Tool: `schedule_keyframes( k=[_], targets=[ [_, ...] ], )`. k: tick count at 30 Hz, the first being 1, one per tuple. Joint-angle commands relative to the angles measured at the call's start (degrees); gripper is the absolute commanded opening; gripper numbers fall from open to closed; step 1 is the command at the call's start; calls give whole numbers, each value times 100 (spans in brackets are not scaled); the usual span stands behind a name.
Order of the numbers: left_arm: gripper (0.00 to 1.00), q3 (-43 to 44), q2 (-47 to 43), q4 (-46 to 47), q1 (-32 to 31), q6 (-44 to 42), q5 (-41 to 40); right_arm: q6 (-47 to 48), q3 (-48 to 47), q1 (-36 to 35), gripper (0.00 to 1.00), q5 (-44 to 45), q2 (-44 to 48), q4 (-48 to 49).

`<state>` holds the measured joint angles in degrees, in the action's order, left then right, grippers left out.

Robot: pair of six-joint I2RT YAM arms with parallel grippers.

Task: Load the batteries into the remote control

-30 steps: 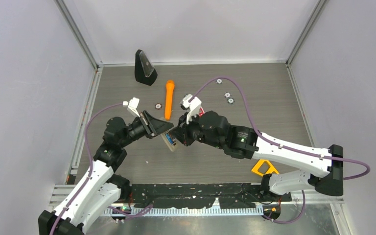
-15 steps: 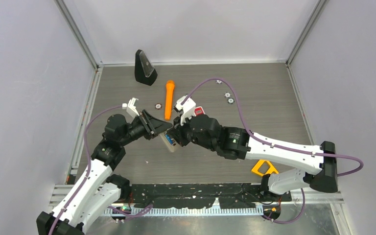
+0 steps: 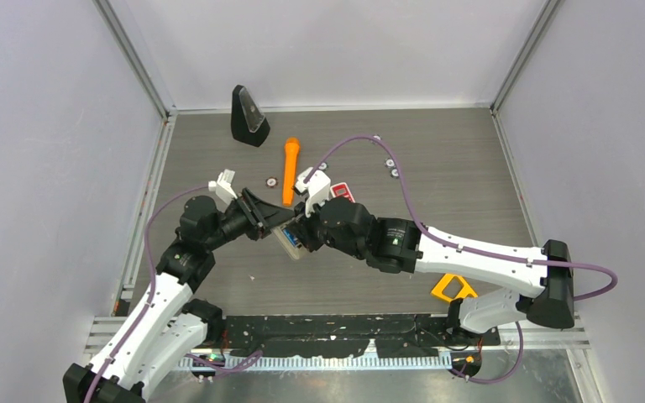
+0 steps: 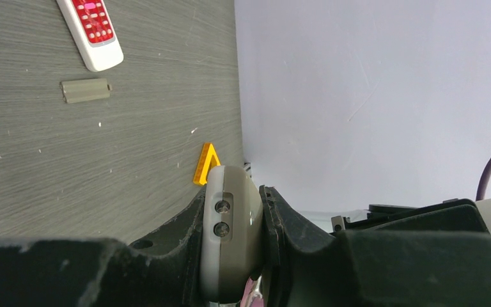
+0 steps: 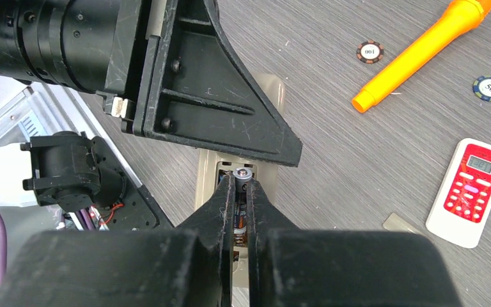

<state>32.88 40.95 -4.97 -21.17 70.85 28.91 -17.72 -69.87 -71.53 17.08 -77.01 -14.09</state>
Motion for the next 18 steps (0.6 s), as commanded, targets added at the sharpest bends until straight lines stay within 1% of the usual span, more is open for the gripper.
schedule_keyframes(
  k=[1, 9, 11, 16, 18],
  targets=[
    [0, 249, -69, 201, 51, 265, -20, 120, -221, -48, 5, 137, -57, 82],
    [0, 189, -85, 383, 100, 421, 24, 153, -159, -45, 6, -59, -160, 25],
    [0, 168, -72, 398, 111, 400, 19, 145, -177, -45, 7, -109, -170, -15],
    [0, 138, -54, 462, 122, 392, 4, 94, -336, -45, 17, -284, -262, -249],
    [0, 130, -54, 462, 135, 383, -14, 60, -371, -45, 18, -338, -272, -320]
  ],
)
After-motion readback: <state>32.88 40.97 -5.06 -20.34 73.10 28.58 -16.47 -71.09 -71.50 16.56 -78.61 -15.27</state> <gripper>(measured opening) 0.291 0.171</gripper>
